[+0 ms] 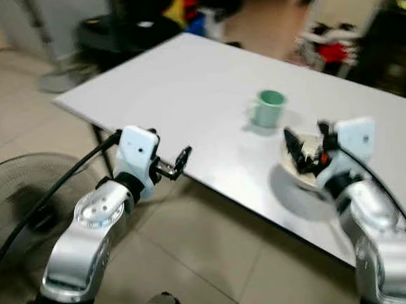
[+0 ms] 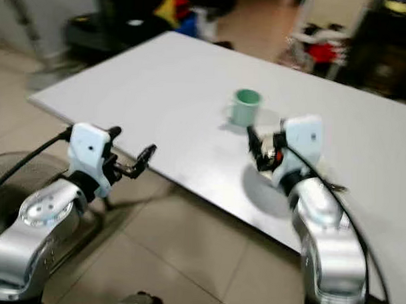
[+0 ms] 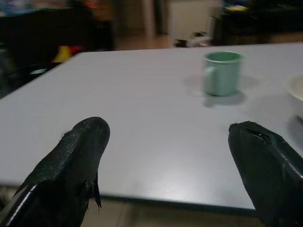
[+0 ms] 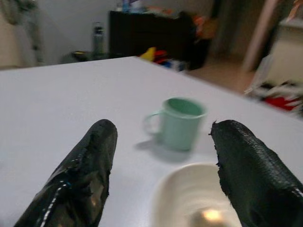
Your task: Setting the table
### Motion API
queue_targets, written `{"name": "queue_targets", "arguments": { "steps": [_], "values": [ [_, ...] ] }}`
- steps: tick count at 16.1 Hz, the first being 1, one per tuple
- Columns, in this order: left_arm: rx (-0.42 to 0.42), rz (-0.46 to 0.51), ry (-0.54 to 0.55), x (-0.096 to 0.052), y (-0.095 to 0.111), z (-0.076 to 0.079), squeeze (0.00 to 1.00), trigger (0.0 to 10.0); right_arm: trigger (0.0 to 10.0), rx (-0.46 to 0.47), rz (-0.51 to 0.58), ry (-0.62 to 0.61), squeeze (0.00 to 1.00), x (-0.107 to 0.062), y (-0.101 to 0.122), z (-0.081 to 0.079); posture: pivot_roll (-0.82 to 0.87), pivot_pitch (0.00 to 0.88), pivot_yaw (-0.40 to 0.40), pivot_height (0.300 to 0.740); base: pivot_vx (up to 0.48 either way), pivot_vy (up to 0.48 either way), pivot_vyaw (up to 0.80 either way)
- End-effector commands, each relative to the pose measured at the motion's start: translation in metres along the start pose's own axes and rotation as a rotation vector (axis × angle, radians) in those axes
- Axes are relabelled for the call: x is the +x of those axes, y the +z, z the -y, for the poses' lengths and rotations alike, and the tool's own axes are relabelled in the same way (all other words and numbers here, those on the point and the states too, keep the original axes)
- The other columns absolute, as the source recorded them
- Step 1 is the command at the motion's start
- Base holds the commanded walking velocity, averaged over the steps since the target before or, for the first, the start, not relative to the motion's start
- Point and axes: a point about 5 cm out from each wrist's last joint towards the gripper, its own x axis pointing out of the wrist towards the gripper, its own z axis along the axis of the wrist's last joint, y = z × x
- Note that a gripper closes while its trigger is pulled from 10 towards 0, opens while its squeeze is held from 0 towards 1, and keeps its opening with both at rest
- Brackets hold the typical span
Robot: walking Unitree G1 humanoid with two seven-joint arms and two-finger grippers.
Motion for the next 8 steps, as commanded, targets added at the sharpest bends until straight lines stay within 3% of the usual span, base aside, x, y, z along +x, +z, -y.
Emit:
{"name": "queue_targets", "arguments": {
  "steps": [1, 8],
  "values": [
    [0.006, 0.002, 0.064, -0.002, -0.001, -0.005, 0.00, 10.0, 10.0, 0.039, -0.014, -0.002, 1.00, -0.005, -0.006, -0.001, 0.08, 0.000, 0.023, 0.740, 0.000, 0.000, 0.80],
    [-0.007, -0.010, 0.125, -0.002, -0.003, -0.007, 0.00, 10.0, 10.0, 0.067, -0.037, 0.031, 1.00, -0.018, -0.020, -0.020, 0.09, 0.000, 0.026, 0.740, 0.000, 0.000, 0.80]
  ]
}}
